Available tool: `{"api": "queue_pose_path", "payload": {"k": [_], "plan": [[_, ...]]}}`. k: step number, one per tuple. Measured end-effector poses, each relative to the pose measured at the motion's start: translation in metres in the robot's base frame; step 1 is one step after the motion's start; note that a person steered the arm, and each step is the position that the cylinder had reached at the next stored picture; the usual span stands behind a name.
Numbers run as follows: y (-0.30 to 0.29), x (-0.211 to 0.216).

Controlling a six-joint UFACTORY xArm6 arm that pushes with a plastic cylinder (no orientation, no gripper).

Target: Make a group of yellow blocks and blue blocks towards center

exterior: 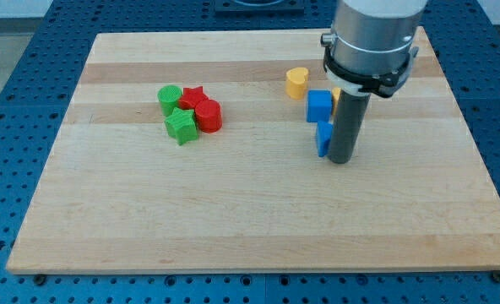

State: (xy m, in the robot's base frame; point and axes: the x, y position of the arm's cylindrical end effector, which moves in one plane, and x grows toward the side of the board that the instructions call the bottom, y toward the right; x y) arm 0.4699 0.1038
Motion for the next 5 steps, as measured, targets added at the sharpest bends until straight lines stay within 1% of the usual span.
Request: {"api": "queue_pose_path", "payload": {"k": [3,4,5], "plan": [[-0.006,-0.043],[-0.01,-0.023],[-0.033,0.01]]}}
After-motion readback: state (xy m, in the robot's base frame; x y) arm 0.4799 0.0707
